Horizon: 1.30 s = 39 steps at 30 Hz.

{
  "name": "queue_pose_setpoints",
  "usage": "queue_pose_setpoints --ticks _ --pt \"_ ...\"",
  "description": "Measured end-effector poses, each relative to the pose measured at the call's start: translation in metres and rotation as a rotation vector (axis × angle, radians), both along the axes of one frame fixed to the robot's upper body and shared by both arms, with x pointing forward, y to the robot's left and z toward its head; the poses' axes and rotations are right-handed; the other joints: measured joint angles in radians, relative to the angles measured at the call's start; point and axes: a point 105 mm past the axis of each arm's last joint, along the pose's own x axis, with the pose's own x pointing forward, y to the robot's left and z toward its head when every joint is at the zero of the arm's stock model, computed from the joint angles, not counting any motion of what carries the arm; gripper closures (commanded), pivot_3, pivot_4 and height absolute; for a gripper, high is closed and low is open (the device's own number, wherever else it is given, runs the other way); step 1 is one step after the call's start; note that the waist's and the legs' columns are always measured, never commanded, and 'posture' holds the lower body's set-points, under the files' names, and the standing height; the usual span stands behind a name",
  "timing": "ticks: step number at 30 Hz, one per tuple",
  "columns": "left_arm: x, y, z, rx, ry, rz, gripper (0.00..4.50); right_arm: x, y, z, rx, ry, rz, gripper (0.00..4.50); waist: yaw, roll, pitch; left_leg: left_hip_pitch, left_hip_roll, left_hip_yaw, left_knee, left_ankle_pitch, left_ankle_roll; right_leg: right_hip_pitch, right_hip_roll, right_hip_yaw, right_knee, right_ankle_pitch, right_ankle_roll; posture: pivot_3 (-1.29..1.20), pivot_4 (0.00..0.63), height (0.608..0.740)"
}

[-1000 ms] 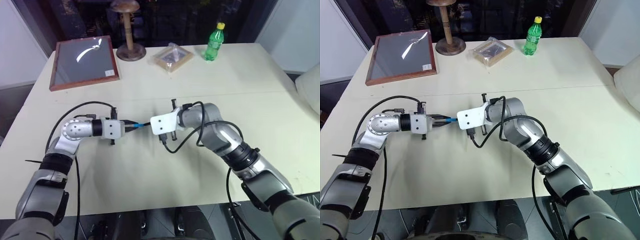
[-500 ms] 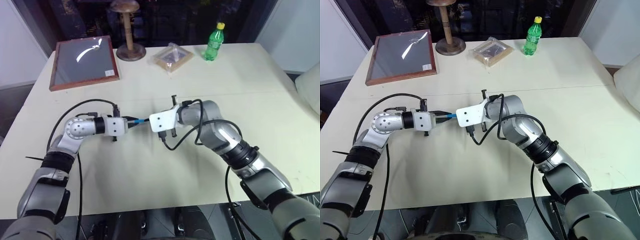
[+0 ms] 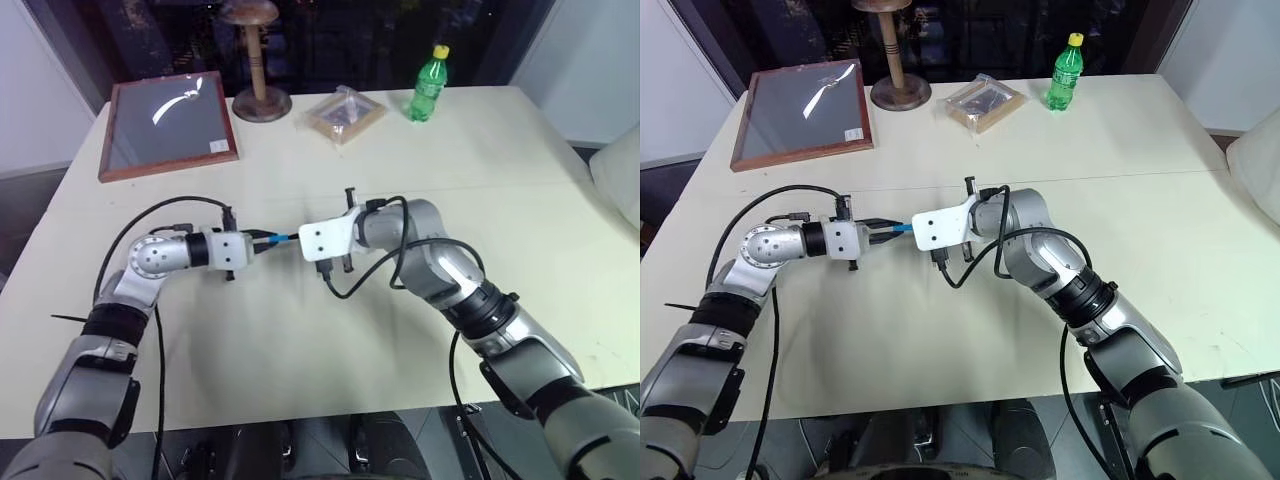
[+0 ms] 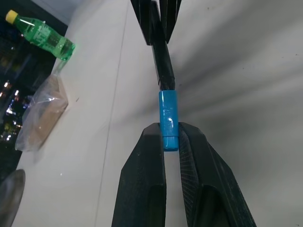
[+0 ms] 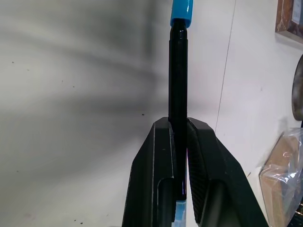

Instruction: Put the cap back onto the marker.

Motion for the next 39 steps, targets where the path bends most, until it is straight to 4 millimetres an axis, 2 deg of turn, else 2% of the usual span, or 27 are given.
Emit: queue_pose_setpoints --ticks 17,28,39 --pt "-0.004 0.000 0.002 -0.030 -0.046 -0.004 4.50 -0.001 0.000 0.002 -0.002 -0.020 0.000 4.46 0.000 0.000 0.000 0.000 0.000 0.000 0.000 0.000 0.000 0.000 0.000 0.000 0.000 0.000 0.000 0.00 0.150 0.740" --pt "-0.007 0.001 0.008 -0.103 -0.084 0.015 4.50 0.001 -0.001 0.009 0.055 -0.008 -0.032 4.46 0.000 0.000 0.000 0.000 0.000 0.000 0.000 0.000 0.000 0.000 0.000 0.000 0.000 0.000 0.000 0.00 0.150 0.740" --pt "-0.014 0.004 0.005 -0.103 -0.096 -0.012 4.50 -0.002 -0.002 0.007 0.053 0.024 -0.026 4.46 0.000 0.000 0.000 0.000 0.000 0.000 0.000 0.000 0.000 0.000 0.000 0.000 0.000 0.000 0.000 0.00 0.150 0.740"
